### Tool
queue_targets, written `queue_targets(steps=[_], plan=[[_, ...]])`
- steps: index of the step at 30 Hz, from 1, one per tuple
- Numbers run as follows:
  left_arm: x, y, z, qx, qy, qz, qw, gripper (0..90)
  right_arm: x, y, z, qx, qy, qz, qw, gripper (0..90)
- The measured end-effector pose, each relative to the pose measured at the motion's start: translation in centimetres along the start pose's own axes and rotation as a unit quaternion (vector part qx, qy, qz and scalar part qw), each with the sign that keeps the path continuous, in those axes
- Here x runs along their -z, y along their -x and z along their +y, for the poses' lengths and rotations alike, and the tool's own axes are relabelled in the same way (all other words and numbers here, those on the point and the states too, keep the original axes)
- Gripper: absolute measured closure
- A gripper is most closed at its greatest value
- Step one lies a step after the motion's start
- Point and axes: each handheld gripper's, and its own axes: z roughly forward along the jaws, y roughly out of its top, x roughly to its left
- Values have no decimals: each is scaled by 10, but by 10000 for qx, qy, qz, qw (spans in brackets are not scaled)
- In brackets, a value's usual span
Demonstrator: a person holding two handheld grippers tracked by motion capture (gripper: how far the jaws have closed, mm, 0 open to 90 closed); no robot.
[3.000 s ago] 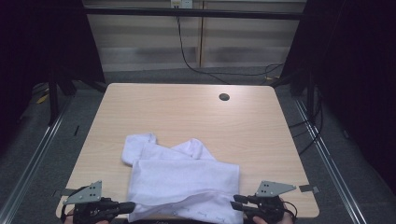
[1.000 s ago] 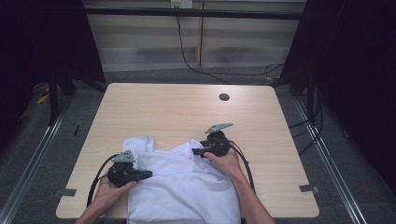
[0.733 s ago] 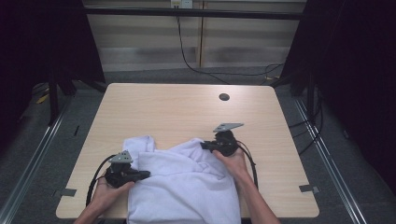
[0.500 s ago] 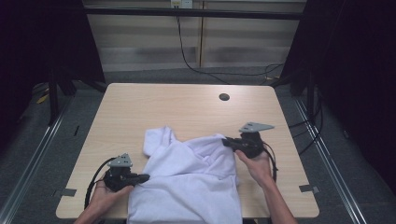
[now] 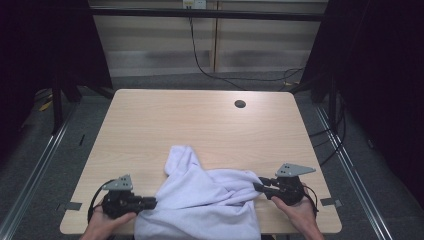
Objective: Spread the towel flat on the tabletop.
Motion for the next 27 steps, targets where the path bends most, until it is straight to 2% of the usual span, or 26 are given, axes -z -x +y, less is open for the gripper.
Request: queue_targets(steps=[1, 2, 3, 4, 5, 6, 7, 8, 9, 11, 12, 13, 14, 15, 16, 17, 19, 20, 22, 25, 26, 27], plan=[[-2, -5, 10, -9, 102, 66, 9999, 733, 1, 4, 9, -52, 149, -39, 9999, 634], [-10, -16, 30, -4, 229, 187, 9996, 715, -1, 8, 14, -94, 208, -72, 9997, 619], [-10, -16, 30, -4, 229, 187, 9996, 694, -5, 11, 18, -151, 259, -63, 9995, 604], [-15, -22, 38, 54, 327, 272, 9991, 673, -10, 15, 23, -132, 255, -33, 9996, 594], [-28, -34, 52, 115, 388, 351, 9986, 654, -17, 18, 26, -161, 254, -48, 9995, 577], [-36, -38, 56, 114, 293, 470, 9984, 628, -24, 21, 28, -221, 204, 14, 9995, 566], [-42, -43, 59, 234, 340, 477, 9980, 600, -33, 23, 29, -254, 145, 84, 9995, 552], [-42, -43, 59, 234, 340, 477, 9980, 574, -42, 25, 28, -266, 35, 101, 9996, 532], [-55, -46, 62, 244, 199, 494, 9983, 542, -50, 25, 27, -291, -102, 121, 9995, 519], [-64, -51, 61, 443, 200, 372, 9981, 499, -62, 25, 23, -325, -273, 191, 9989, 497], [-69, -50, 60, 402, 139, 346, 9985, 479, -64, 25, 21, -353, -305, 261, 9986, 494], [-72, -49, 59, 309, 38, 427, 9986, 486, -66, 24, 20, -342, -329, 301, 9984, 494], [-76, -49, 58, 339, -20, 418, 9986, 492, -66, 22, 20, -351, -359, 306, 9983, 495], [-79, -49, 58, 304, -68, 312, 9990, 496, -66, 22, 20, -332, -389, 333, 9981, 499], [-82, -47, 57, 214, -156, 393, 9989, 547, -66, 20, 20, -321, -413, 358, 9980, 524], [-83, -47, 56, 220, -227, 357, 9989, 597, -66, 19, 19, -295, -460, 389, 9977, 572], [-86, -45, 52, 193, -220, 201, 9994, 796, -65, 17, 18, -256, -467, 501, 9973, 735], [-86, -44, 52, 238, -211, 130, 9994, 823, -65, 16, 19, -232, -405, 537, 9975, 791], [-78, -40, 54, 169, -128, 117, 9997, 848, -63, 15, 21, -261, -288, 547, 9977, 820], [-58, -41, 60, 206, 160, 141, 9996, 858, -57, 22, 28, -390, -9, 508, 9980, 827], [-58, -41, 60, 206, 160, 141, 9996, 857, -57, 22, 28, -390, -9, 508, 9980, 827], [-39, -44, 67, 140, 234, 297, 9992, 858, -51, 27, 37, -444, 107, 311, 9985, 827]])
